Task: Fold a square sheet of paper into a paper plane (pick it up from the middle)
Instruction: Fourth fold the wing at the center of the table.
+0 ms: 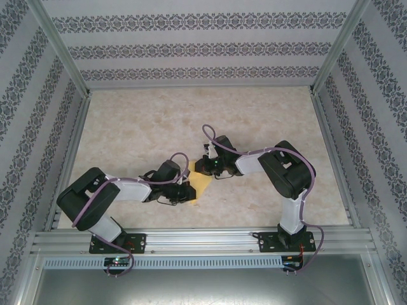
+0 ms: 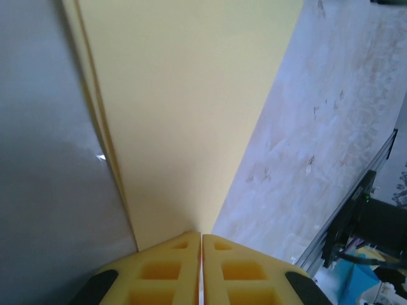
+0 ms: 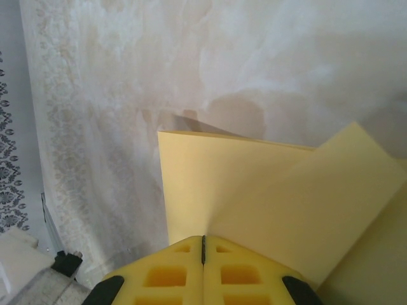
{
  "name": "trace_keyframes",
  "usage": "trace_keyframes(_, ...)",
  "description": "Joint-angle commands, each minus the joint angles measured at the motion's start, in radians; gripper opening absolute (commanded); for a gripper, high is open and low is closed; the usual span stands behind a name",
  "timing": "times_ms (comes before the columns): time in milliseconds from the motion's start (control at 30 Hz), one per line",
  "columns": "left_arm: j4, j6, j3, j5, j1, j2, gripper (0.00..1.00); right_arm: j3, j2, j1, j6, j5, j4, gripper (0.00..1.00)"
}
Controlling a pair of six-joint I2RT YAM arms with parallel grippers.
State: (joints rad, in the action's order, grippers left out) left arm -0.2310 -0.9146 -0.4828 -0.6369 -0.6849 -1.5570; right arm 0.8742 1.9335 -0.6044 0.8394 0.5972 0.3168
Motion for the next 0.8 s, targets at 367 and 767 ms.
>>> trace_keyframes(367,0.404,0.082,-0.046,0.176,-0.055,0.262,0.10,-0.056,0.024,0.000,0.008,-0.186,-0.071,0.05)
trace_keyframes(767,0.272,0.115,-0.216,0.280,-0.022,0.101,0.12,-0.163,-0.026,-0.044,0.134,-0.298,0.059,0.06)
